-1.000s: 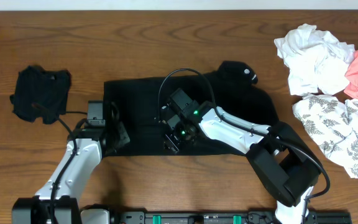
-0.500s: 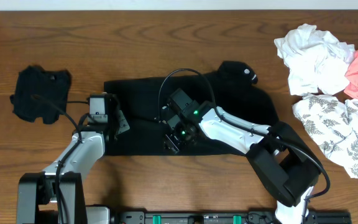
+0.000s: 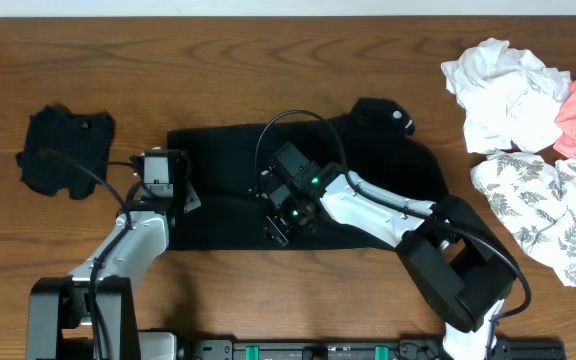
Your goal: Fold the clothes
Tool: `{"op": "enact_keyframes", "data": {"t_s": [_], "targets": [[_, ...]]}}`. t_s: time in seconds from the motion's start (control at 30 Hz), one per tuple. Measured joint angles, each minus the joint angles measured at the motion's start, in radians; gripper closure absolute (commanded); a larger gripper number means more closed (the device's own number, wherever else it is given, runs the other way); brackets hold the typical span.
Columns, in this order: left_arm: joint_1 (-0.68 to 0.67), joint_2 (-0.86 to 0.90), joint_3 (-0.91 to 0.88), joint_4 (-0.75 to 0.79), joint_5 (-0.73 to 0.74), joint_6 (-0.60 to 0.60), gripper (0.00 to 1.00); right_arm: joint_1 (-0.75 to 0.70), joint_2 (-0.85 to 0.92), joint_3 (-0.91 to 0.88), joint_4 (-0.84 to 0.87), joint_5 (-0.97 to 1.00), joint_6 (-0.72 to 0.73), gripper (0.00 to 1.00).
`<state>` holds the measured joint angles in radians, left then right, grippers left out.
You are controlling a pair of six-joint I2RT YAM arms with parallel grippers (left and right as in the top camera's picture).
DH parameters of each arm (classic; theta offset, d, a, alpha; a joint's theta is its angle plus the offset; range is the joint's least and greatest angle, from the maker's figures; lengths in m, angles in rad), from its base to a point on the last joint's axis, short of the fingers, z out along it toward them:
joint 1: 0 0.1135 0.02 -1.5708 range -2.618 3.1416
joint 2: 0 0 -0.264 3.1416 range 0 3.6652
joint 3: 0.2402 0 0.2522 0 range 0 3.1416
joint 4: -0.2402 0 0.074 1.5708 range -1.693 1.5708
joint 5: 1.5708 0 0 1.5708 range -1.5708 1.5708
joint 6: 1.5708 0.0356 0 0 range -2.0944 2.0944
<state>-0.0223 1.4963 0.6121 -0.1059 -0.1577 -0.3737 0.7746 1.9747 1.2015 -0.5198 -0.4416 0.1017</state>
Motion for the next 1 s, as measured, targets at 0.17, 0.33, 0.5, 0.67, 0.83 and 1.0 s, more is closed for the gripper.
{"op": "enact_keyframes", "data": {"t_s": [0.17,0.33,0.5,0.67,0.83,1.0], "targets": [[0.001,-0.007,0.001,-0.053,0.0,0.001,0.85,-0.003,0.0,0.005,-0.01,0.01,0.012,0.54],[0.001,-0.114,0.009,-0.115,0.009,0.001,0.83,-0.029,0.001,0.031,-0.047,0.027,0.021,0.53],[0.001,-0.245,0.026,-0.169,0.084,0.004,0.83,-0.062,0.002,0.073,-0.059,0.04,0.021,0.52],[0.001,-0.257,0.028,-0.232,0.15,0.003,0.83,-0.078,0.002,0.09,-0.053,0.069,0.025,0.5],[0.001,-0.234,0.028,-0.267,0.204,0.003,0.83,-0.088,0.003,0.09,-0.043,0.157,0.046,0.47],[0.001,-0.222,0.028,-0.28,0.255,0.003,0.83,-0.091,0.011,0.09,-0.048,0.231,0.058,0.48]]}}
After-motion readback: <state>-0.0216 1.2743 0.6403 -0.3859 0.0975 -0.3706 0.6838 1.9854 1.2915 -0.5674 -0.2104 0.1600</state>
